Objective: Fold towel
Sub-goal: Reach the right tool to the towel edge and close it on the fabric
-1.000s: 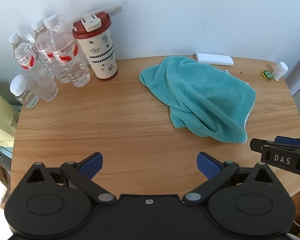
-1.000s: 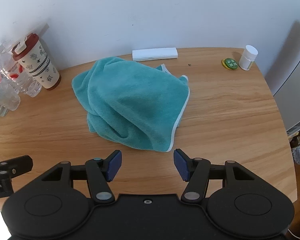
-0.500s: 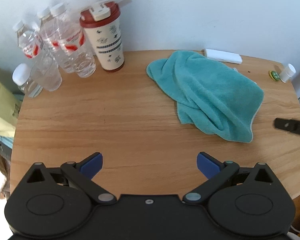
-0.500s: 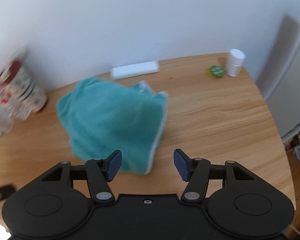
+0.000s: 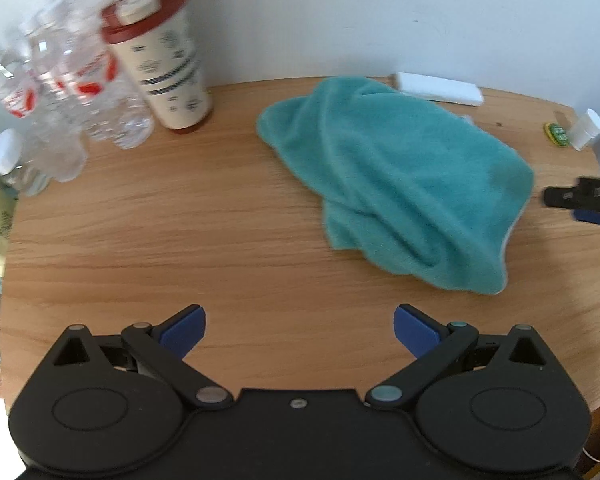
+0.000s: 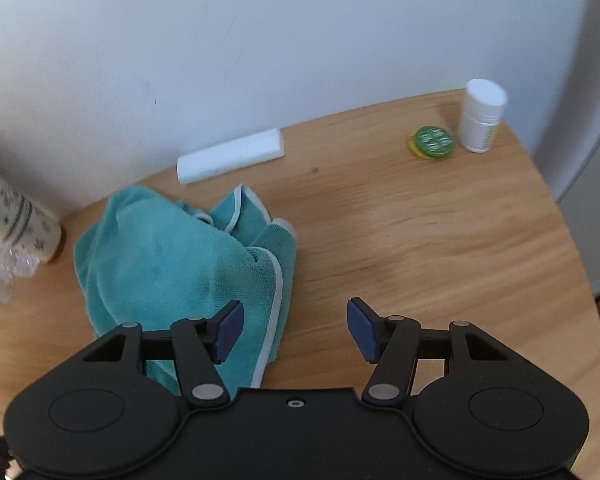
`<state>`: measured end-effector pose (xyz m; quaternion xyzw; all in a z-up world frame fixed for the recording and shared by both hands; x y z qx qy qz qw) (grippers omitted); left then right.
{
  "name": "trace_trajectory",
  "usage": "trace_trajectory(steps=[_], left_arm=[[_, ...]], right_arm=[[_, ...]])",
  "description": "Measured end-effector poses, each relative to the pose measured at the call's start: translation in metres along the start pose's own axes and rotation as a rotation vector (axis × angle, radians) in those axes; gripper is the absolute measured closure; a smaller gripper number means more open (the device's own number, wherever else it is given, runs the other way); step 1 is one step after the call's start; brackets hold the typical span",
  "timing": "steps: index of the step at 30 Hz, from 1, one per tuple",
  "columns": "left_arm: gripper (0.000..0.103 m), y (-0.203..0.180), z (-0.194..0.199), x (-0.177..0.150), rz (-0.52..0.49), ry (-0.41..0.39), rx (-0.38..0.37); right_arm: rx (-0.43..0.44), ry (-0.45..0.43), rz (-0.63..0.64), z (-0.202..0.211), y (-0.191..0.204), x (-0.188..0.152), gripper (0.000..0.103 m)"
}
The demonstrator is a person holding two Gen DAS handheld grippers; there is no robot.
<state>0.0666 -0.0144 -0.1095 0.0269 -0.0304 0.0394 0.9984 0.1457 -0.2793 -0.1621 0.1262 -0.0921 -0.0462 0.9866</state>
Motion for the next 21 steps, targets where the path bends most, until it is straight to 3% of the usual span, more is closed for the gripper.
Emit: trace_trajectory(steps=[8, 12, 13, 15, 21], left_arm=[[0.001, -0.037, -0.015, 0.022, -0.068, -0.057, 0.035], [0.001, -0.063, -0.027, 0.031, -0.128, -0.058, 0.014], [0.001, -0.070, -0.028, 0.032, -0.141, -0.062, 0.009], [0.001, -0.088, -0.034, 0.033, -0.180, -0.076, -0.012], [0.001, -0.139, -0.050, 0.032, -0.313, -0.111, -0.025]], right_arm=[[0.191, 0.013, 0.021, -0.022, -0.005, 0.020, 0.042], [0.258, 0.047, 0.065, -0.028, -0.001, 0.025, 0.052], [0.271, 0.057, 0.069, -0.030, -0.001, 0.026, 0.067], [0.314, 0.085, 0.082, -0.033, -0.001, 0.027, 0.081], [0.372, 0.100, 0.108, -0.030, 0.002, 0.034, 0.092]])
Point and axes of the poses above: each gripper's, at about its wrist camera, not at the fingertips, and z roughly against the way its jaws point, y to its left, x to its top, the point moved 7 cm from there along -z, roughly the way its jaws point, and after that the axes turned 14 degrees about y, right-handed, at the moved point
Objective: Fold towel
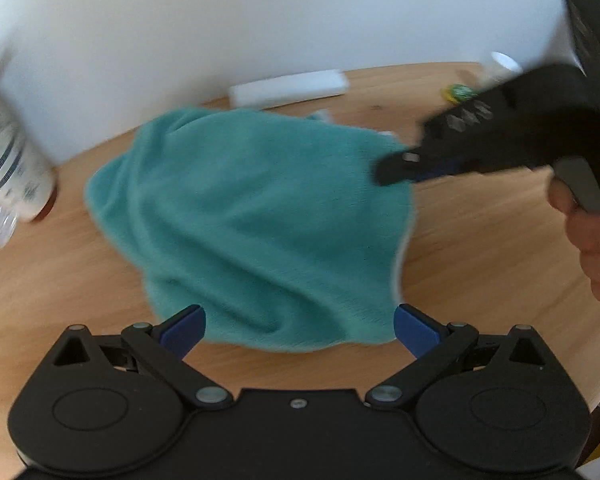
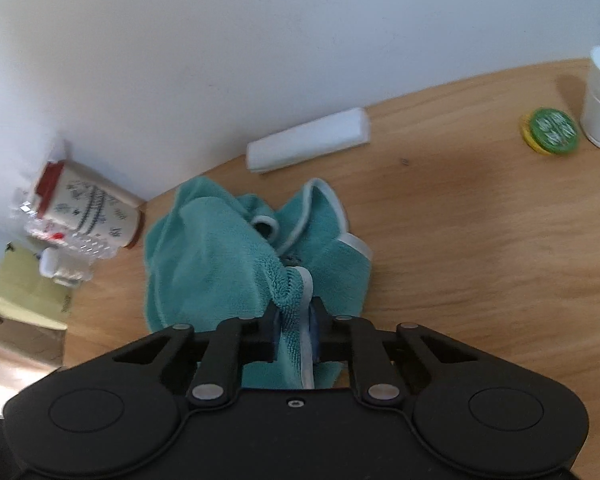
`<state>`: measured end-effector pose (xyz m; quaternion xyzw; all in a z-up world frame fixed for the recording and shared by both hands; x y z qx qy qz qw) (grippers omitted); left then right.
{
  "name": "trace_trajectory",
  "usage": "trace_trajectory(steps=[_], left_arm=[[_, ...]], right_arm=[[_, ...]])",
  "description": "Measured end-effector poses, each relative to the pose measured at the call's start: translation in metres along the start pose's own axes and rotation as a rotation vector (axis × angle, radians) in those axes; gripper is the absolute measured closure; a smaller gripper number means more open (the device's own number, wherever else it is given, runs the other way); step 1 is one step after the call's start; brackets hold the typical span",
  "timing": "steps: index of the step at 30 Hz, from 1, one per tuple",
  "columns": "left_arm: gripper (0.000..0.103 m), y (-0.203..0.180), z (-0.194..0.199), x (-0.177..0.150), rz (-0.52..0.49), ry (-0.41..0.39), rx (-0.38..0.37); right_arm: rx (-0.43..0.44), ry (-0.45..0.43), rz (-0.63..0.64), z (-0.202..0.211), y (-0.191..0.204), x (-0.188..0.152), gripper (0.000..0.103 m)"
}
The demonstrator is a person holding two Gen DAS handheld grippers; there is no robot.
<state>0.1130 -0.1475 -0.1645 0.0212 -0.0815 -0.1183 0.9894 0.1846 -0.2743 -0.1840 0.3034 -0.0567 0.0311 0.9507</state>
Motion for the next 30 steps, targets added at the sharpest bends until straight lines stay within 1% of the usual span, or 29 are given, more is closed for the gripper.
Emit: trace_trajectory(steps=[2, 5, 7, 11, 14, 15, 16, 17, 18, 19, 20, 21, 22, 24, 27, 30], left_arm=[[0.001, -0.008, -0.007, 0.003, -0.011, 0.004, 0.016], [0.001, -0.016, -0.016, 0.007, -0.002, 0.007, 0.015], [0.001, -0.018, -0.015, 0.007, -0.003, -0.007, 0.021], [0.001, -0.019, -0.013, 0.006, -0.014, -0.036, 0.041], [0.002, -0.018, -0.015, 0.006, -0.012, -0.048, 0.045], [0.010, -0.018, -0.015, 0.006, -0.010, -0.057, 0.039], [0.025, -0.018, -0.014, 0.005, -0.009, -0.069, 0.029], [0.033, -0.018, -0.013, 0.005, -0.007, -0.077, 0.019], [0.043, -0.017, -0.012, 0.005, -0.001, -0.079, 0.004], [0.050, -0.015, -0.012, 0.003, 0.010, -0.079, -0.013], [0.051, -0.012, -0.011, 0.001, 0.020, -0.080, -0.021], [0.057, -0.009, -0.010, -0.002, 0.029, -0.084, -0.021], [0.070, -0.007, -0.010, -0.004, 0.035, -0.088, -0.020], [0.087, 0.002, -0.006, -0.012, 0.065, -0.107, -0.010], [0.087, 0.014, -0.003, -0.027, 0.106, -0.108, -0.039], [0.090, 0.029, 0.002, -0.043, 0.147, -0.118, -0.064]], right_arm=[[0.035, -0.004, -0.002, 0.004, 0.001, 0.001, 0.093], [0.092, -0.009, 0.017, 0.013, 0.007, 0.002, 0.095], [0.115, -0.008, 0.044, 0.018, 0.013, 0.002, 0.095], [0.202, 0.001, 0.066, 0.029, 0.030, -0.001, 0.095], [0.232, 0.007, 0.088, 0.033, 0.043, -0.005, 0.095], [0.238, 0.009, 0.098, 0.034, 0.047, -0.006, 0.094], [0.250, 0.013, 0.099, 0.034, 0.051, -0.009, 0.094], [0.264, 0.021, 0.097, 0.033, 0.054, -0.011, 0.094], [0.266, 0.022, 0.097, 0.033, 0.055, -0.012, 0.094], [0.269, 0.023, 0.097, 0.033, 0.057, -0.014, 0.094], [0.273, 0.028, 0.098, 0.032, 0.059, -0.016, 0.094], [0.275, 0.033, 0.103, 0.031, 0.062, -0.018, 0.094], [0.277, 0.038, 0.108, 0.029, 0.065, -0.020, 0.094], [0.284, 0.051, 0.128, 0.025, 0.076, -0.025, 0.094], [0.298, 0.070, 0.155, 0.017, 0.095, -0.031, 0.094], [0.305, 0.092, 0.192, 0.006, 0.116, -0.037, 0.094]])
Point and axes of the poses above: each gripper's, at about its wrist camera, not at the fingertips, and z roughly against the way its jaws point, y to its left, x to its top, the point moved 7 cm from there along -z, roughly the way its jaws point, and after that the axes turned 14 degrees about y, right-handed, at the moved point
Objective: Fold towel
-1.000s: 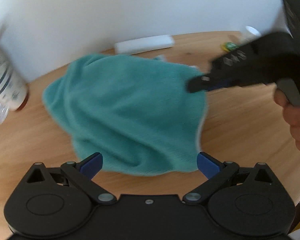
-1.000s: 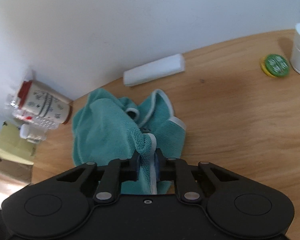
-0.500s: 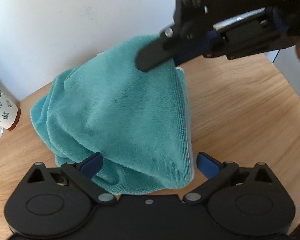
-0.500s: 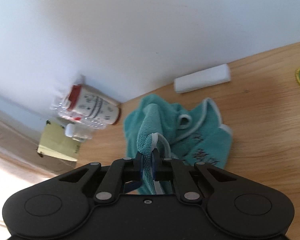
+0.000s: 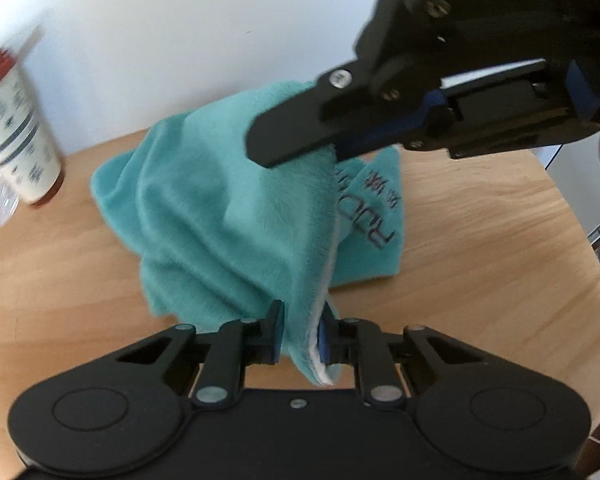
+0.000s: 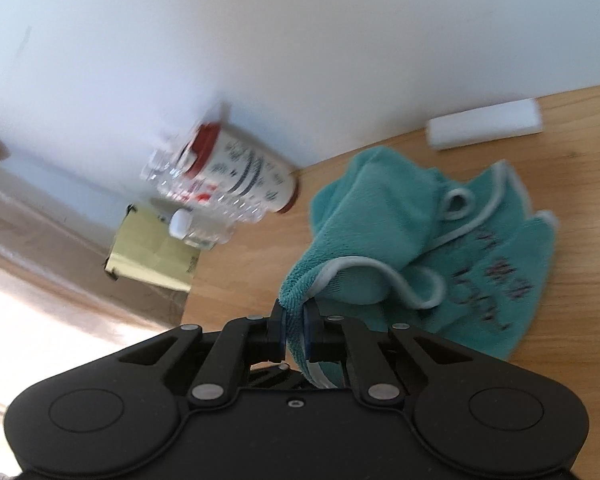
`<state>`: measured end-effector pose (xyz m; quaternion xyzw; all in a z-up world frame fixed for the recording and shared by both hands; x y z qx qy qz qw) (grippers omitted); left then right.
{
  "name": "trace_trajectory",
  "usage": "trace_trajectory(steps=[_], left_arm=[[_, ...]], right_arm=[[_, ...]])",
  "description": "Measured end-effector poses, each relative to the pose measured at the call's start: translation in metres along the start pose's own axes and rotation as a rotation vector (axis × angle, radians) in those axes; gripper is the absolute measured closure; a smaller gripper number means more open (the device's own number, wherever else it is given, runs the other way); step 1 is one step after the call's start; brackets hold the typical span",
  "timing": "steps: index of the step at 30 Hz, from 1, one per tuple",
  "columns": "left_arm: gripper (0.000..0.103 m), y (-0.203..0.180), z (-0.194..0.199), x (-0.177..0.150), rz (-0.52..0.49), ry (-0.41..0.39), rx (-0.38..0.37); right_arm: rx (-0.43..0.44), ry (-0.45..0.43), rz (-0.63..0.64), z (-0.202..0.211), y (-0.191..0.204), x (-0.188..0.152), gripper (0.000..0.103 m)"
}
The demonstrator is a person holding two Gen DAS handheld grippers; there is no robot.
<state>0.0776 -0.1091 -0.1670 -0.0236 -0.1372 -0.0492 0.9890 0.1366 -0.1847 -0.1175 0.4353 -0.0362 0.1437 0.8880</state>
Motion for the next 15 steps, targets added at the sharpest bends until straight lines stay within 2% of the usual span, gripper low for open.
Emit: trace_trajectory(steps=[6, 15], left_arm=[[0.090, 0.044, 0.015, -0.025, 0.082, 0.007, -0.009], [0.090, 0.102, 0.023, -0.073, 0.183, 0.089, -0.024]], right_arm=[[-0.003, 0.071, 0.081, -0.045, 0.040, 0.000, 0.094], [-0.027, 0.201, 0.170, -0.134, 0.094, 0.001, 0.094]])
Point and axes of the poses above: each gripper's, at about its wrist camera, not at the fingertips, and z roughly against the way its jaws point, y to its left, x to its top, the point moved 7 cm from there along -z, roughly the way its jaws point, and after that the axes turned 14 degrees about y, right-handed, at the moved point
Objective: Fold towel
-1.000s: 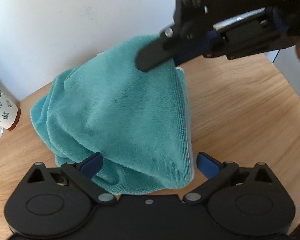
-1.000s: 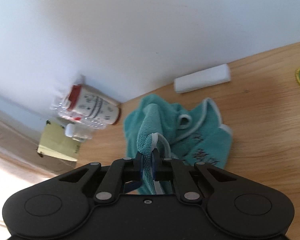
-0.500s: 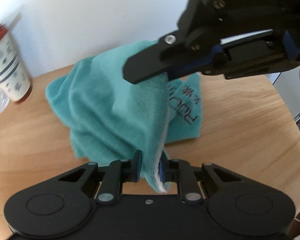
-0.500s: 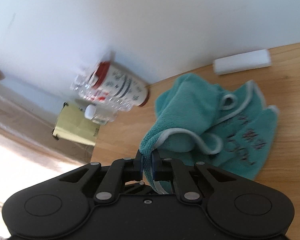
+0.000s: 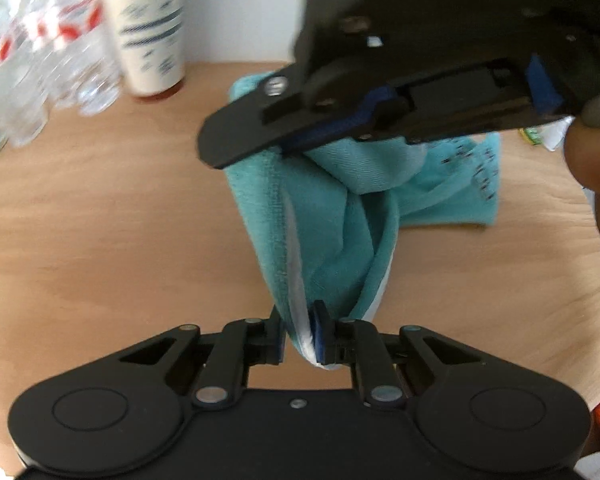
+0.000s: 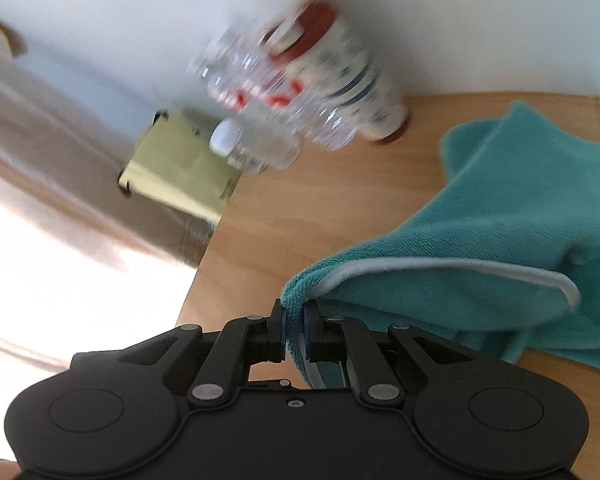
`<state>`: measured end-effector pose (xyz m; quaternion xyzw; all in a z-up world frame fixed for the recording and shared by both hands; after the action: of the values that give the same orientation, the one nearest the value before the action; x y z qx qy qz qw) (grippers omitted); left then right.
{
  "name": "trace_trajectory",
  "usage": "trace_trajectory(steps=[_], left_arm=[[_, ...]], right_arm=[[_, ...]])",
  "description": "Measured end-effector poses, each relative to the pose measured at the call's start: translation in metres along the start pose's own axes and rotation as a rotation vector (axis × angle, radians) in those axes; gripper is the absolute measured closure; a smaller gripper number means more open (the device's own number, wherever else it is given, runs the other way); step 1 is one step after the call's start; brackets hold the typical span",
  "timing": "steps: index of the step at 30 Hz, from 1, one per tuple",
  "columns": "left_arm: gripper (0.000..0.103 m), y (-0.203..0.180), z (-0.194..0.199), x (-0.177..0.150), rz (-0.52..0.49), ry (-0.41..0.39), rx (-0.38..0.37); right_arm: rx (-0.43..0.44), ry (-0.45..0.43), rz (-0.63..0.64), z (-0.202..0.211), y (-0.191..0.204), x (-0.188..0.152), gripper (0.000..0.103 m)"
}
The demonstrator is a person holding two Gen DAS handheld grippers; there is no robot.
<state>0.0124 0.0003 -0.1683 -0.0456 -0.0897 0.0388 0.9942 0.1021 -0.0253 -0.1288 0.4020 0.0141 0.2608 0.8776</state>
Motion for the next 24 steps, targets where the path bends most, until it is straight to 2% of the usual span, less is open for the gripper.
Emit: trace_trajectory(steps=[2, 3, 4, 6, 10, 12, 14, 16, 19, 21, 24], left_arm=[[0.086, 0.013, 0.002, -0.010, 0.010, 0.024, 0.011], [0.078, 0.022, 0.002, -0.015, 0.017, 0.038, 0.017], [0.065, 0.029, 0.002, -0.018, 0.027, 0.046, 0.021], [0.056, 0.049, 0.007, -0.025, 0.057, 0.052, 0.024], [0.056, 0.081, 0.017, -0.030, 0.069, 0.050, 0.043], [0.052, 0.088, 0.020, -0.029, 0.053, 0.049, 0.059], [0.052, 0.090, 0.022, -0.026, 0.031, 0.043, 0.071], [0.049, 0.087, 0.024, -0.018, -0.012, 0.024, 0.087], [0.045, 0.065, 0.024, 0.000, -0.142, -0.010, 0.088], [0.037, 0.039, 0.023, 0.011, -0.260, -0.019, 0.067], [0.036, 0.000, 0.016, 0.022, -0.402, -0.020, 0.044]], right_arm=[[0.003, 0.038, 0.001, -0.023, 0.009, 0.004, 0.091], [-0.001, 0.054, -0.004, -0.034, 0.012, 0.006, 0.088], [-0.020, 0.059, -0.012, -0.040, 0.012, 0.007, 0.081], [-0.046, 0.046, -0.029, -0.044, 0.011, 0.008, 0.070], [-0.079, -0.022, -0.094, -0.015, -0.006, 0.004, 0.063], [-0.090, -0.052, -0.126, 0.005, -0.015, -0.001, 0.058], [-0.135, -0.104, -0.149, 0.034, -0.028, -0.010, 0.058], [-0.212, -0.165, -0.183, 0.061, -0.046, -0.019, 0.058], [-0.318, -0.235, -0.301, 0.102, -0.090, -0.039, 0.058], [-0.401, -0.283, -0.387, 0.134, -0.121, -0.055, 0.058], [-0.499, -0.310, -0.397, 0.158, -0.141, -0.062, 0.058]])
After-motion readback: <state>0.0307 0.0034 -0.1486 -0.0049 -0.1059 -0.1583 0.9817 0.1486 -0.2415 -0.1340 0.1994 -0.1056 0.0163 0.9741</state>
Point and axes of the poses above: each gripper's, at about its wrist camera, not at the fingertips, and z roughly against the way its jaws point, y to its left, x to its top, the point moved 7 cm from there along -z, roughly the way its jaws point, and after that the axes turned 14 degrees about y, right-handed, at the moved point
